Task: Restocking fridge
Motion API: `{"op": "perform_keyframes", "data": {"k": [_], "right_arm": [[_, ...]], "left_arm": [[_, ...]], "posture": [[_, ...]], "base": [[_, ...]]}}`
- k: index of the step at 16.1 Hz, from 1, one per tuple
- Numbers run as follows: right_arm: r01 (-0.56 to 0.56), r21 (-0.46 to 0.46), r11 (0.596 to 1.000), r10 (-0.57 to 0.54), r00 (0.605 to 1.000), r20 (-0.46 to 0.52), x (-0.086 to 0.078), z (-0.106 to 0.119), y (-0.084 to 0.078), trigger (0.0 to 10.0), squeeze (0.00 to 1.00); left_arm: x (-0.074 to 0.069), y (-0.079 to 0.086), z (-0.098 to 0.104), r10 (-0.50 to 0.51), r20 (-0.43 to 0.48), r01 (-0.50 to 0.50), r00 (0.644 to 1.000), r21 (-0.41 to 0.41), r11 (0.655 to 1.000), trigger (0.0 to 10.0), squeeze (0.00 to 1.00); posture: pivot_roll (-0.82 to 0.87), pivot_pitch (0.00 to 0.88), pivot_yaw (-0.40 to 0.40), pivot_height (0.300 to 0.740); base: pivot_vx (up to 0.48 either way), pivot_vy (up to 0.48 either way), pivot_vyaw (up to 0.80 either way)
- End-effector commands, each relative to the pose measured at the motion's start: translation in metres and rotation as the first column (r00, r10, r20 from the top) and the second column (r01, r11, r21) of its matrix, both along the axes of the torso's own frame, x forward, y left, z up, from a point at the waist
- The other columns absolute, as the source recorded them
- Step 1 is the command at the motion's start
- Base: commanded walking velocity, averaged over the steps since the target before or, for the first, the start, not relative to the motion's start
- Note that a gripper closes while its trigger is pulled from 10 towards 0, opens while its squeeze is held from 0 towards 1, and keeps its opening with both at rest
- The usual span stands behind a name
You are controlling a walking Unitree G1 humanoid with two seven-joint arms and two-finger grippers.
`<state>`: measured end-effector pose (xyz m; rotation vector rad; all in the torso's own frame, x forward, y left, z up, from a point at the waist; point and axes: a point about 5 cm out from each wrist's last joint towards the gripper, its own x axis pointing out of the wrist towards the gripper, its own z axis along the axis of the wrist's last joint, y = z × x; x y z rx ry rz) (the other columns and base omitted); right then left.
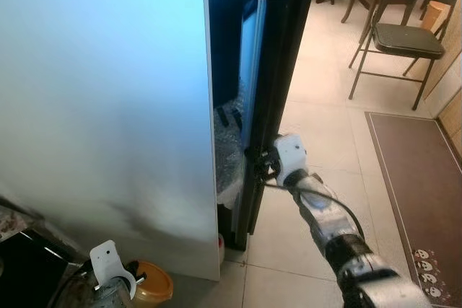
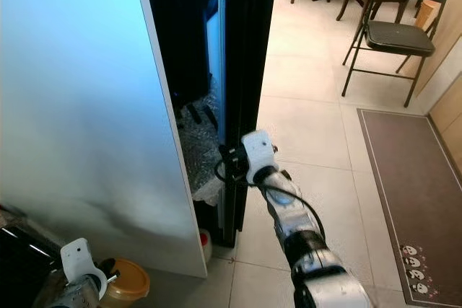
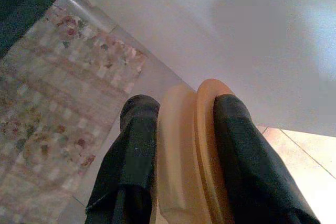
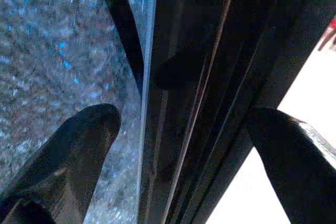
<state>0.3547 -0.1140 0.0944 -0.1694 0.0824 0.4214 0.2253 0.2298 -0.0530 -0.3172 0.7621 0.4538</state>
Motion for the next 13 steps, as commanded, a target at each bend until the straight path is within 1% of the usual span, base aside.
{"op": "perform_keyframes", "data": {"k": [1, 4, 10, 12, 13], "right_arm": [[-0.004, -0.004, 1.000, 0.005, 1.000, 0.022, 0.004, 0.006, 0.000, 10.0, 0.00], [-0.002, -0.008, 1.000, 0.003, 0.999, 0.043, 0.011, 0.016, -0.001, 10.0, 0.00], [-0.017, -0.014, 1.000, 0.018, 0.997, 0.069, 0.018, 0.027, 0.003, 10.0, 0.00], [0.003, -0.012, 1.000, -0.002, 0.996, 0.084, 0.020, 0.030, 0.000, 10.0, 0.00], [0.046, -0.008, 0.999, -0.045, 0.994, 0.101, 0.021, 0.031, -0.006, 10.0, 0.00]], "left_arm": [[-0.001, -0.001, -0.001, -0.006, -0.010, 0.006, 1.000, 0.004, 1.000, 10.0, 0.00], [0.000, 0.000, 0.000, -0.006, -0.007, 0.006, 1.000, 0.005, 1.000, 10.0, 0.00], [0.001, 0.000, 0.000, -0.011, -0.004, 0.011, 1.000, 0.009, 1.000, 10.0, 0.00], [0.001, -0.001, 0.000, -0.017, -0.003, 0.017, 1.000, 0.007, 1.000, 10.0, 0.00], [0.001, -0.002, 0.000, -0.020, -0.002, 0.020, 1.000, 0.006, 1.000, 10.0, 0.00]], "posture": [[-0.11, 0.035, 0.012, 0.740], [-0.11, 0.033, 0.012, 0.740], [-0.11, 0.031, 0.012, 0.740], [-0.11, 0.031, 0.011, 0.740], [-0.11, 0.032, 0.011, 0.740]], "base": [[0.000, 0.000, 0.00], [0.000, 0.000, 0.00], [0.000, 0.000, 0.00], [0.000, 0.000, 0.00], [0.000, 0.000, 0.00]]}}
